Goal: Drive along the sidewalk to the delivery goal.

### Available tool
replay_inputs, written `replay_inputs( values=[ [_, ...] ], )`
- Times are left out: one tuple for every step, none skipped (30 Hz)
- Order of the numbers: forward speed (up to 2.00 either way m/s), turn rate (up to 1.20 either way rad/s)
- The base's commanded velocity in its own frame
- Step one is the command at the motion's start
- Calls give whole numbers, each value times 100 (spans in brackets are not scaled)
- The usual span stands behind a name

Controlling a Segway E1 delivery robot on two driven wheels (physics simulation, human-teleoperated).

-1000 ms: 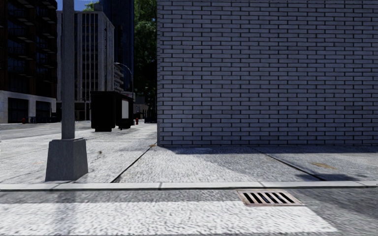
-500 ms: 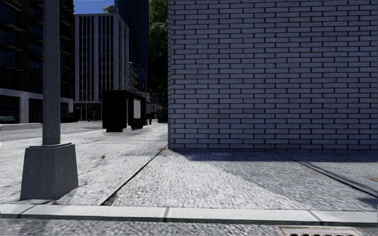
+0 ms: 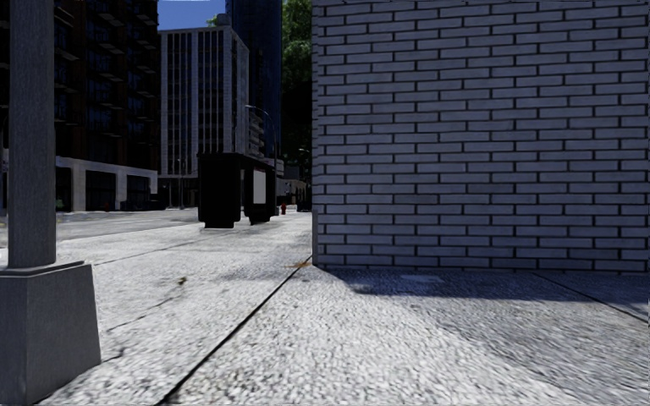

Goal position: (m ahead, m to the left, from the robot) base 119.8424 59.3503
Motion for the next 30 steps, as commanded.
replay_inputs(
  values=[
    [134,29],
    [135,29],
    [135,29],
    [135,29],
    [135,29],
    [135,29],
    [136,29],
    [136,29],
    [136,29],
    [136,29],
    [136,29],
    [136,29],
    [136,29],
    [136,29],
    [136,29],
    [136,29],
    [136,29],
    [136,29],
    [136,29],
    [136,29],
    [136,29],
    [136,29],
    [136,29],
    [136,29],
    [136,29],
    [136,29],
    [136,29],
    [136,29],
    [136,31],
    [136,31]
  ],
)
